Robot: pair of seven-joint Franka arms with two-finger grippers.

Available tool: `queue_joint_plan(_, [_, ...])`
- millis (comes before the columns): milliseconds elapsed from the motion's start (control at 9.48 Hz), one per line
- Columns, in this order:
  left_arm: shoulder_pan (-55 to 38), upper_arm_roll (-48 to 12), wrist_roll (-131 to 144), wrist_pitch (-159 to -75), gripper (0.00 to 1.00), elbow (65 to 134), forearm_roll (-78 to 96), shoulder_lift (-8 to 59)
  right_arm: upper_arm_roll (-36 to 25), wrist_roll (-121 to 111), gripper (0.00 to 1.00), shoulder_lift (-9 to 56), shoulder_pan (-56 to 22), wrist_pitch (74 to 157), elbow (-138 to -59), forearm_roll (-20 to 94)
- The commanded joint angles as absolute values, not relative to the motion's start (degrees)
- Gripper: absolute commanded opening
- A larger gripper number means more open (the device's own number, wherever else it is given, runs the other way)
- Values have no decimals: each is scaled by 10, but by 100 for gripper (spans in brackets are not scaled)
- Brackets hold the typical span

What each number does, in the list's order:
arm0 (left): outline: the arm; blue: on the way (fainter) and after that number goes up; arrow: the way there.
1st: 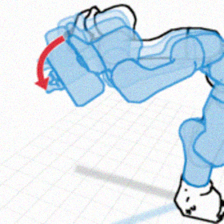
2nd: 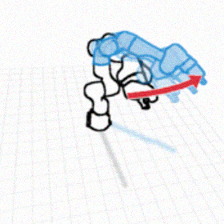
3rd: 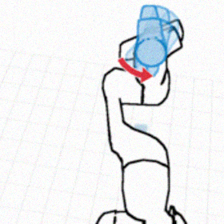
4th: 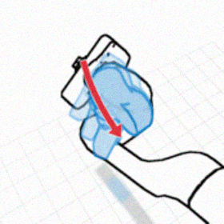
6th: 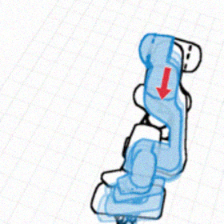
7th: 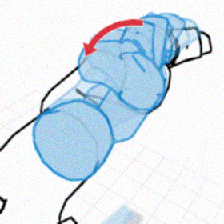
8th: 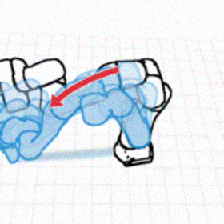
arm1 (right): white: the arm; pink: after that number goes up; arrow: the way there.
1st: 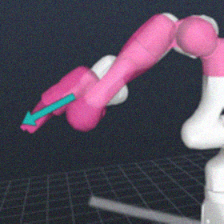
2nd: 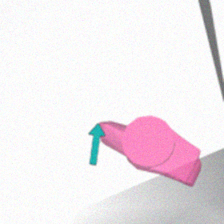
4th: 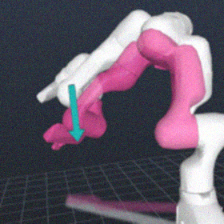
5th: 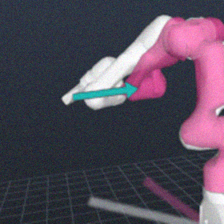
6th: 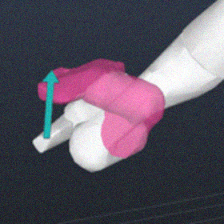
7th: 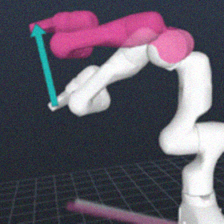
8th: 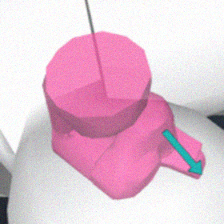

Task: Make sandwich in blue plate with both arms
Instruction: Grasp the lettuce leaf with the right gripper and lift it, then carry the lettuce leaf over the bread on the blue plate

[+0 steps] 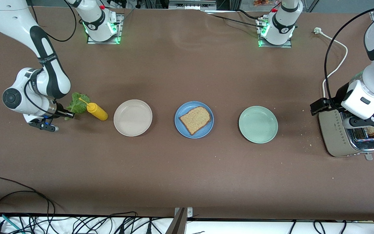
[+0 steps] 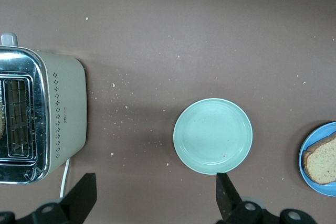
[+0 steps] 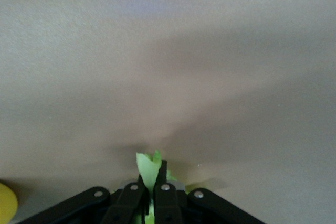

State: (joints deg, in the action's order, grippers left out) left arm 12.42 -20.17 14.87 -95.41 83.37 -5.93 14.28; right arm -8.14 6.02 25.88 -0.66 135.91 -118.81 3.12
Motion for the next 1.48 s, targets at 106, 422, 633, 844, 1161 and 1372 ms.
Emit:
queue_joint_plan(106, [127, -205, 138, -938, 100, 818, -74, 147, -82, 48, 0, 263, -4, 1159, -1043, 39])
queue_joint_plan(422, [127, -206, 137, -938, 100, 818, -74, 147, -83, 40, 0, 261, -4, 954, -895, 36])
queue_joint_plan(633, [127, -205, 137, -937, 100, 818, -73, 147, -77, 47, 0, 259, -9, 845, -823, 39])
queue_joint_plan(844, [127, -205, 136, -937, 100, 818, -74, 147, -72, 62, 0, 259, -48, 829, -800, 43])
queue_joint_plan(1161, [127, -205, 136, -937, 100, 818, -75, 147, -37, 191, 0, 264, -110, 875, -799, 112])
queue_joint_plan(1372, [127, -205, 136, -937, 100, 818, -75, 147, -36, 313, 0, 285, -187, 947, -799, 113])
